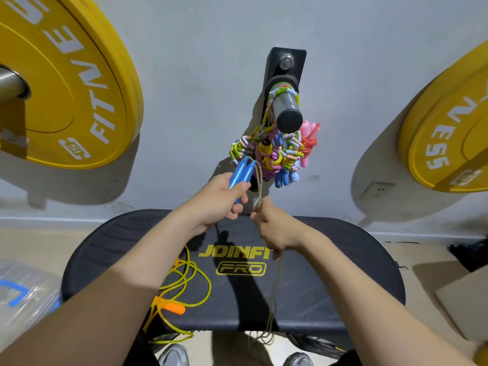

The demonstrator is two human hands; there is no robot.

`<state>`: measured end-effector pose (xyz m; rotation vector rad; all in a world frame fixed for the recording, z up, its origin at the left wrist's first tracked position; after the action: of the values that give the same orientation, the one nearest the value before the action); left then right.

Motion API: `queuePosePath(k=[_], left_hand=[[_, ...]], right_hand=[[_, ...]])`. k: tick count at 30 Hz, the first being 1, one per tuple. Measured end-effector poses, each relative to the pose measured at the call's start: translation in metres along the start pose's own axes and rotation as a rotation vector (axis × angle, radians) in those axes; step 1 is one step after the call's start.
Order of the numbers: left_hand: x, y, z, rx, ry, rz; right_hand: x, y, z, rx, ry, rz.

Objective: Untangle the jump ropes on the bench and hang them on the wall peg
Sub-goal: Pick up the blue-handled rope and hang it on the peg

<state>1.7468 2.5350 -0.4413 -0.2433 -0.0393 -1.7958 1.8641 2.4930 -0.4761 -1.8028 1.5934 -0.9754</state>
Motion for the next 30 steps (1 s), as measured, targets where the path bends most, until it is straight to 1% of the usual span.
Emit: queuePosePath(k=[2,4,5,6,8,10,15,17,21,24,26,28,29,30], left_hand=[[-0.002,-0.003,-0.001,-0.116,0.033,0.009],[-0.005,-0.008,-0.001,-0.429,0.146,0.039],[-0.005,-0.009,-0.001,-0.594,0.215,0.044],[-0.005,-0.008,-0.002,-0.707,0.267,0.033],[-0.003,-0.002,-0.011,-0.800,0.295,-0.043],[-0.001,0.006,-0.021,-0.856,0.280,-0.144],[0.009,0.026,-0.036,-0.943,0.283,-0.317],[0.012,0.028,-0.037,-0.973,0.287,-0.342],[0.014,0.033,-0.035,-1.008,0.340,-0.362],[0.022,0.042,-0.029,-0.958,0.403,-0.401],[0.023,0.045,-0.030,-0.936,0.382,-0.444],[0.024,0.044,-0.031,-0.907,0.340,-0.474],[0.026,0.044,-0.029,-0.869,0.325,-0.497],[0.028,0.045,-0.028,-0.802,0.317,-0.525]], right_hand=[[-0.006,-0.005,0.002,0.115,-0.046,0.059],[-0.009,-0.008,0.004,0.276,-0.092,0.062],[-0.009,-0.008,0.004,0.351,-0.111,0.041],[-0.009,-0.006,0.003,0.416,-0.134,0.009],[-0.005,-0.003,-0.004,0.484,-0.174,-0.039],[-0.001,-0.002,-0.014,0.483,-0.205,-0.062],[0.012,0.003,-0.032,0.488,-0.267,-0.186],[0.015,-0.002,-0.034,0.446,-0.256,-0.192],[0.018,-0.012,-0.037,0.334,-0.247,-0.133],[0.017,-0.015,-0.032,0.342,-0.255,-0.089],[0.013,-0.023,-0.027,0.395,-0.261,-0.019],[0.009,-0.037,-0.020,0.436,-0.248,0.095],[0.008,-0.045,-0.016,0.418,-0.229,0.147],[0.007,-0.051,-0.011,0.346,-0.206,0.178]])
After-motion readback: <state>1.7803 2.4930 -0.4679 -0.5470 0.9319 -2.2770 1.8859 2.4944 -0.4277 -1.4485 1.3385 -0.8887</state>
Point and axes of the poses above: each hand's wrist, its own x-axis away from the middle knuckle, its own y-axis out of the palm, z = x × y, the point moved 10 cm from there along -x, towards the middle knuckle, and after that the axes turned 13 degrees about z, right-handed, at the moved point
